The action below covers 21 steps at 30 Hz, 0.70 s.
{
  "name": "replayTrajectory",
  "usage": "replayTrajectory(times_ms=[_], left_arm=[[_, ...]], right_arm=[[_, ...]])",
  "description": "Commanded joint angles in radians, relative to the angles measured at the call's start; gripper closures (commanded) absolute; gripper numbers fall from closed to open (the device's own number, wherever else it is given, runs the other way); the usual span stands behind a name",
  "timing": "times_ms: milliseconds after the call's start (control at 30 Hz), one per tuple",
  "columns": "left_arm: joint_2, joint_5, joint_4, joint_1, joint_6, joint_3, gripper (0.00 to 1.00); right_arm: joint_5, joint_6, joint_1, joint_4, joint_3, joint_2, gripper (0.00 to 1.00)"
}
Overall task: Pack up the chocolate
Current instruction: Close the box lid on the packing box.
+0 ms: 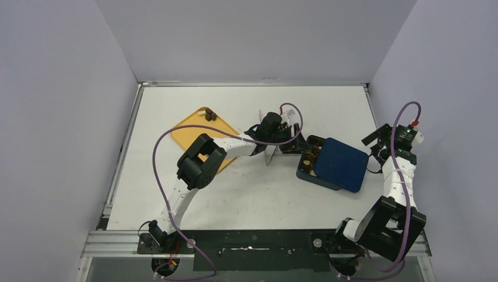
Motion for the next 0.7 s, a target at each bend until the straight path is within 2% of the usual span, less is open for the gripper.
replayTrajectory(times_ms=[0,267,667], left_arm=[[-0.011,0.017,0.063,0.000,0.000,0.014,0.41],[0.001,0.042,0.106,0.000,-0.033,0.016,0.42],[-0.007,0.029,0.089,-0.002,-0.017,0.012,0.42]], right_arm=[[0.050,0.009,-0.002,0.030,-0.027,0.019,0.00],[-0.064,0.008,-0.014,0.095,-0.084,0.047,0.00],[-0.063,-0.015,-0.015,0.137,-0.146,0.063,0.00]])
